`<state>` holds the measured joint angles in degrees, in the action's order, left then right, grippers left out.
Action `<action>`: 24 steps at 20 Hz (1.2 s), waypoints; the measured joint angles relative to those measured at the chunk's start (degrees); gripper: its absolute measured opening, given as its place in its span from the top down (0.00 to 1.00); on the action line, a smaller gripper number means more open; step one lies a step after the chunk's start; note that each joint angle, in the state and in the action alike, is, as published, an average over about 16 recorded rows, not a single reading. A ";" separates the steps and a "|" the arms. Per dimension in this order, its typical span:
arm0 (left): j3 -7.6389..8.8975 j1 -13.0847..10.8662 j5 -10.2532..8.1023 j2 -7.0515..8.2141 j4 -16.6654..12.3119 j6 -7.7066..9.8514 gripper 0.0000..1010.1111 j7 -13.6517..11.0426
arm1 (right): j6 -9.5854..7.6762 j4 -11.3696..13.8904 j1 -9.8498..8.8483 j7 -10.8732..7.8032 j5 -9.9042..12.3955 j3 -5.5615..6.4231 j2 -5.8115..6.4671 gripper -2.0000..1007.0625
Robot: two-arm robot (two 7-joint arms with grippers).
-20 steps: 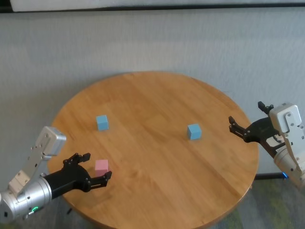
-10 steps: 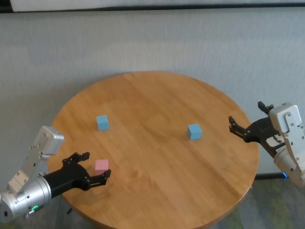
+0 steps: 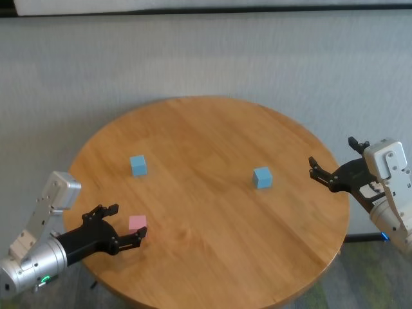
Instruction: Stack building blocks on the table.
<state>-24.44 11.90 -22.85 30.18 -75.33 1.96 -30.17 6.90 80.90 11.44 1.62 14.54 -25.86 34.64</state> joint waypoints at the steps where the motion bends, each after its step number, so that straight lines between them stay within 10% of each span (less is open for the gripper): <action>1: 0.06 0.14 0.07 -0.14 0.36 -0.20 0.01 -0.23 | 0.00 0.00 0.00 0.00 0.00 0.00 0.00 0.01; 24: -1.66 3.17 1.65 -1.96 4.72 -0.91 0.01 -4.00 | 0.00 0.00 0.00 0.00 0.00 0.00 0.00 0.01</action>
<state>-26.10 15.06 -21.20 28.22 -70.61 1.04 -34.18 6.91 80.90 11.44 1.62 14.54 -25.86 34.64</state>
